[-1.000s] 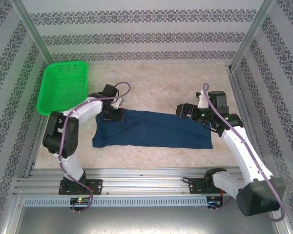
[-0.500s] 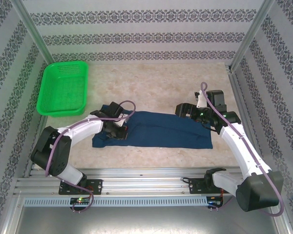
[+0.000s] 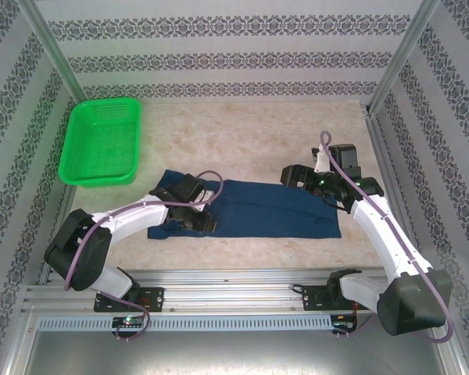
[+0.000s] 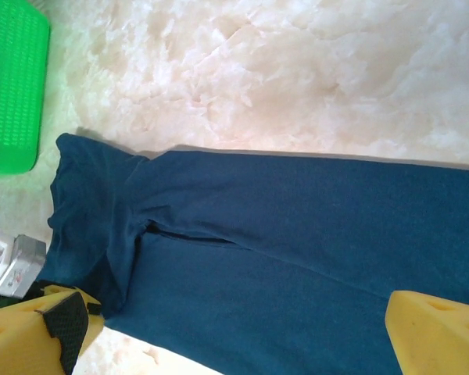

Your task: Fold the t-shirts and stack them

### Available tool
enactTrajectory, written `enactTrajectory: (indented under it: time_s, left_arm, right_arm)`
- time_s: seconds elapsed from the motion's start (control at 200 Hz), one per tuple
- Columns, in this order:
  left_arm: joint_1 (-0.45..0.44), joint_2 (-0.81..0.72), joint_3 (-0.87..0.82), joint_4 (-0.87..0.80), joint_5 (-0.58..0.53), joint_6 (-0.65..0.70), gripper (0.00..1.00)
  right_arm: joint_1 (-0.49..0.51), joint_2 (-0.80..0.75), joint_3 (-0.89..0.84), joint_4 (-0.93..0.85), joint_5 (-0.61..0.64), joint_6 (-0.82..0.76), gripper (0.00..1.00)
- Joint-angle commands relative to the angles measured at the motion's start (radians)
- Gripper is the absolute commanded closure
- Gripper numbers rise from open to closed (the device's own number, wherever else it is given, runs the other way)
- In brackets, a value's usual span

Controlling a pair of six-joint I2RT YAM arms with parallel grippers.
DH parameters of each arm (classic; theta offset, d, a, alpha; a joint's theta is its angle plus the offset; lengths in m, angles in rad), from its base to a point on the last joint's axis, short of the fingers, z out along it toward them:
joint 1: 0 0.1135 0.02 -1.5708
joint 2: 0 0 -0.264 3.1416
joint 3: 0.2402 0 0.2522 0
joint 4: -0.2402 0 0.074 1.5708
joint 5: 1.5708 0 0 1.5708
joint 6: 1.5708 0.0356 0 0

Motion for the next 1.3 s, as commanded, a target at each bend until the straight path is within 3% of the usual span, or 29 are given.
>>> enactTrajectory:
  time_s: [0.0, 0.135, 0.23, 0.375, 0.48, 0.684, 0.894, 1.294]
  left_arm:
    - [-0.031, -0.067, -0.026, 0.044, 0.049, -0.055, 0.57]
    - [-0.036, -0.251, -0.044, 0.116, 0.096, -0.123, 0.43]
    - [-0.032, -0.358, -0.027, 0.099, 0.036, -0.157, 0.37]
    - [0.025, -0.342, 0.009, 0.006, -0.026, -0.172, 0.32]
    - [0.055, -0.251, 0.038, -0.078, -0.116, -0.142, 0.38]
    - [0.082, -0.051, 0.107, -0.148, -0.233, -0.128, 0.69]
    - [0.07, 0.017, 0.106, -0.12, -0.233, -0.133, 0.71]
    - [-0.014, 0.03, -0.023, 0.098, 0.045, -0.145, 0.68]
  right_arm:
    - [-0.001, 0.007, -0.008, 0.001, 0.022, 0.004, 0.02]
    - [-0.003, 0.014, -0.005, -0.005, 0.021, 0.0, 0.02]
    - [-0.002, 0.02, -0.004, -0.004, 0.019, -0.001, 0.02]
    - [-0.002, 0.033, 0.0, 0.004, 0.014, 0.0, 0.02]
    - [-0.005, 0.041, 0.004, 0.009, 0.004, 0.004, 0.02]
    - [-0.003, 0.029, 0.002, -0.004, -0.006, 0.001, 0.02]
    - [-0.008, -0.01, -0.019, -0.013, 0.004, -0.002, 0.02]
    - [-0.012, -0.016, -0.026, -0.001, -0.001, 0.014, 0.02]
